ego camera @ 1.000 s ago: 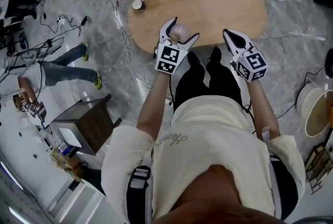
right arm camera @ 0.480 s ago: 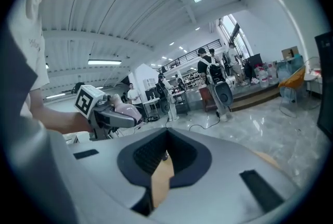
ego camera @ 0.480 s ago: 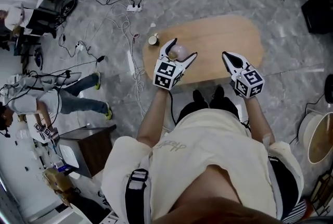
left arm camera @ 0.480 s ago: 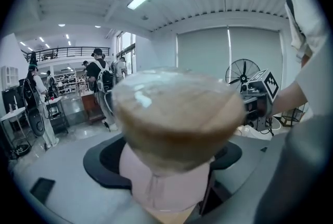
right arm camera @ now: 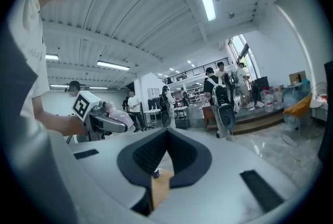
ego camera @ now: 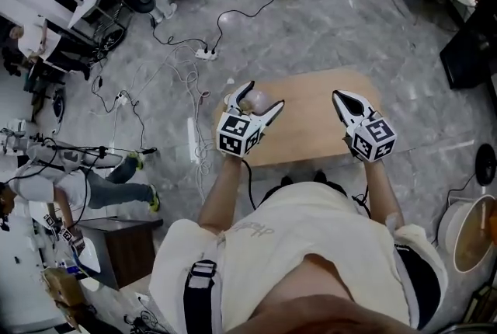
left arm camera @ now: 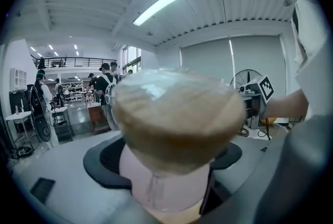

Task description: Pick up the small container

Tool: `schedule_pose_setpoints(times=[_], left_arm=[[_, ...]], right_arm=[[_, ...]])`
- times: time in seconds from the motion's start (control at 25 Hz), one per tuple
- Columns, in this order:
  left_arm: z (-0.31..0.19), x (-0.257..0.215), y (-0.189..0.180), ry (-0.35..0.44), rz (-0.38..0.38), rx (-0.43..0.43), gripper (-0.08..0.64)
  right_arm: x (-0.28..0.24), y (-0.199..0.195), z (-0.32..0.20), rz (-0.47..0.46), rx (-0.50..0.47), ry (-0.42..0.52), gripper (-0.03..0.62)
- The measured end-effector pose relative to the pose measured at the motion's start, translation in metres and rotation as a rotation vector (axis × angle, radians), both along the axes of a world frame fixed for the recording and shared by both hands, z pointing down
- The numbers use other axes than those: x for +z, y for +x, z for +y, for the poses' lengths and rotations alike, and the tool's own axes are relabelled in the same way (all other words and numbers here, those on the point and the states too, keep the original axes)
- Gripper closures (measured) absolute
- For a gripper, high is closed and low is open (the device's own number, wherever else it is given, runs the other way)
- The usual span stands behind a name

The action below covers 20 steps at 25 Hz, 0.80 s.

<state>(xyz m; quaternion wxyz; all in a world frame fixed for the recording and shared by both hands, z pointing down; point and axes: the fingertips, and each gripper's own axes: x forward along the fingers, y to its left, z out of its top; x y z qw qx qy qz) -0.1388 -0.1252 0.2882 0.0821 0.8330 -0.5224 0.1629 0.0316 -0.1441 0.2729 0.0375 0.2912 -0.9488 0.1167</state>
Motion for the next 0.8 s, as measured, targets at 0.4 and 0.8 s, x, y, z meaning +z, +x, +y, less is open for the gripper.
schedule_pose_setpoints(times=[0.4, 0.8], left_arm=[[0.008, -0.035, -0.008, 0.077, 0.015, -0.006, 0.141], [0.029, -0.061, -0.021, 0.112, 0.018, -0.031, 0.141]], right_arm=[[-0.039, -0.004, 0.009, 0.027, -0.019, 0.09, 0.592], [-0.07, -0.015, 0.02, 0.023, -0.047, 0.158, 0.593]])
